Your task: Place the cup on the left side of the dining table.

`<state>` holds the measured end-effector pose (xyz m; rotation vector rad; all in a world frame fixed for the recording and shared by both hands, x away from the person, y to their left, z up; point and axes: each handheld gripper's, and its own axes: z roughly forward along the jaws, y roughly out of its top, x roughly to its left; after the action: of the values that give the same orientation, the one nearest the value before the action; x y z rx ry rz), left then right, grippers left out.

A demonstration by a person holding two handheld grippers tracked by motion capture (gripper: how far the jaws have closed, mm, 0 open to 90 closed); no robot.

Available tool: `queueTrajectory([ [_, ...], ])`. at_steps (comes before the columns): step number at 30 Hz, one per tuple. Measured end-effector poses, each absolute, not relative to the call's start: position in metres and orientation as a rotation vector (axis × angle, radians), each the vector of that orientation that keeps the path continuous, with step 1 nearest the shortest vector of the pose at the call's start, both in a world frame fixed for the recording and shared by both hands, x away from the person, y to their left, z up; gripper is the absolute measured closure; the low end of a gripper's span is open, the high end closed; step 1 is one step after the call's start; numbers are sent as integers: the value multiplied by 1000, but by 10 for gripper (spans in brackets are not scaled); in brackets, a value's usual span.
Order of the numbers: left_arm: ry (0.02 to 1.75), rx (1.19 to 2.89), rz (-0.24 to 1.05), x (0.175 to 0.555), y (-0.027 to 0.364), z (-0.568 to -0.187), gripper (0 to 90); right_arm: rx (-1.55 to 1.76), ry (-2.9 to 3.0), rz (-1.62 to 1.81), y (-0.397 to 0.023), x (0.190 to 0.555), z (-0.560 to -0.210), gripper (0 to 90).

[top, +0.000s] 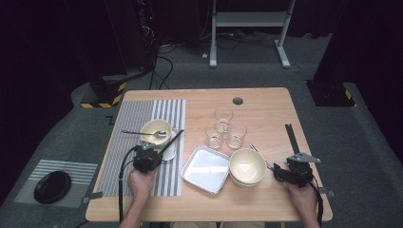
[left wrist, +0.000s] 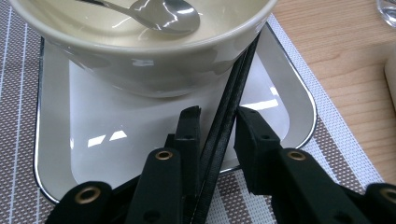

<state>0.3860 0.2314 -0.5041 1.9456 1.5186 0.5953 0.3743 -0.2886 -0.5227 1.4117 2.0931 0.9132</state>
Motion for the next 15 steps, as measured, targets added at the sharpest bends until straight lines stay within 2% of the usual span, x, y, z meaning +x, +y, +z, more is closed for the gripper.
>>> queueTrajectory([
  [5,1517,1951,596,386,231,-504,711,1416,2093,914,-288,374,-523,385],
  [6,1538,1900,585,386,228,-505,711,1421,2093,913,-288,374,-523,384],
  [7,1518,1952,596,386,232,-504,710,1413,2093,914,-289,374,-523,384],
  [13,1516,1952,591,385,234,-504,697,1413,2093,914,-289,374,-523,384],
  [15,1547,1879,587,385,231,-505,694,1413,2093,914,-289,374,-523,384],
])
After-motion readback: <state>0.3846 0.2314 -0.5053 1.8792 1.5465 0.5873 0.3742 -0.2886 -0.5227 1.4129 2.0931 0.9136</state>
